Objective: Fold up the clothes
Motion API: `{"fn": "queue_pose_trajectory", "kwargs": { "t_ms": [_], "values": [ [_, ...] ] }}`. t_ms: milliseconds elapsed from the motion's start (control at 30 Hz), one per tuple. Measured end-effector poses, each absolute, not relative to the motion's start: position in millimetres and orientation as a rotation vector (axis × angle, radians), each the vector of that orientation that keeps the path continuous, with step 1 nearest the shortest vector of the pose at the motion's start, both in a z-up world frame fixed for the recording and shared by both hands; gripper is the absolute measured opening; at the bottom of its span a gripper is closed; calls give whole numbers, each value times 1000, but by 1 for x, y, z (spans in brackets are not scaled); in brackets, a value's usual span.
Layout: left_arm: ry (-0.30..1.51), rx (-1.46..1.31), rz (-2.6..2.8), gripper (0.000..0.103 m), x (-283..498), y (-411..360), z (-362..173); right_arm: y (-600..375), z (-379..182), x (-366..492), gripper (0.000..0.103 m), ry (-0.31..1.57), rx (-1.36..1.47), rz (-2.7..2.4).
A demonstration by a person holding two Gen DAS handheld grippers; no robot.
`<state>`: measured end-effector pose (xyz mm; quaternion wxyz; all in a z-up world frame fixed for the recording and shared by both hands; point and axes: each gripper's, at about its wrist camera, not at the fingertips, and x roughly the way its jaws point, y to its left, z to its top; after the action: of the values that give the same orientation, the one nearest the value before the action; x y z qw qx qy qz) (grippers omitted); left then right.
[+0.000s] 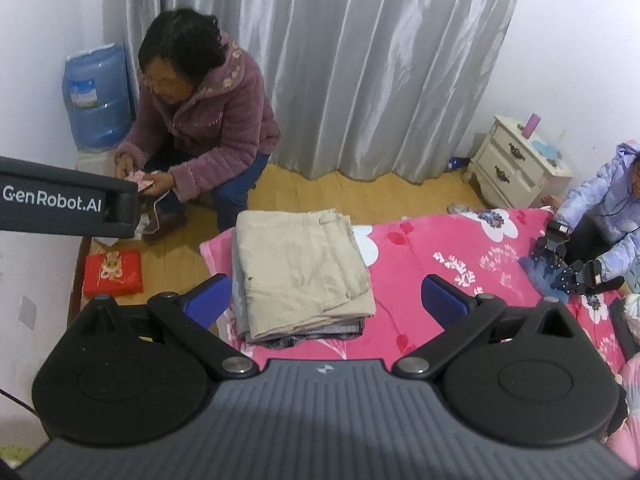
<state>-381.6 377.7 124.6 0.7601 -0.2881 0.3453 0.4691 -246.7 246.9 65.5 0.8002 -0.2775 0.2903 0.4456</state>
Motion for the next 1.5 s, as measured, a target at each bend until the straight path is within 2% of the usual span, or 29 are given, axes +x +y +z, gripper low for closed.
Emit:
{"fn": "queue_pose_trajectory", "kwargs": {
  "t_ms": [233, 400, 733, 933, 1000, 1067, 1233, 1267, 1333, 1500],
  "values": [
    [778, -631, 1032, 103, -377, 383, 114, 253, 60, -235, 102, 712, -564, 992],
    [799, -548, 1065, 103, -376, 384, 85, 247, 43, -221, 102, 724, -523, 975],
    [911, -448, 990, 102, -332, 409, -23, 201, -52, -149, 102, 762, -344, 928],
    [850, -444, 920, 100, -285, 425, -86, 201, -117, -93, 100, 792, -278, 910],
    [834, -460, 885, 96, -269, 436, -104, 207, -137, -79, 94, 797, -278, 927],
    [820, -463, 850, 91, -252, 446, -120, 219, -155, -67, 80, 805, -273, 944],
    [787, -350, 772, 85, -215, 463, -153, 261, -192, -33, 57, 873, -177, 981],
    [798, -318, 750, 83, -208, 466, -159, 269, -199, -27, 56, 888, -153, 985],
    [818, -250, 712, 73, -195, 472, -169, 287, -212, -14, 53, 917, -104, 992],
    [871, -182, 609, 63, -180, 492, -187, 313, -237, 2, 42, 1004, -5, 963]
  ]
}}
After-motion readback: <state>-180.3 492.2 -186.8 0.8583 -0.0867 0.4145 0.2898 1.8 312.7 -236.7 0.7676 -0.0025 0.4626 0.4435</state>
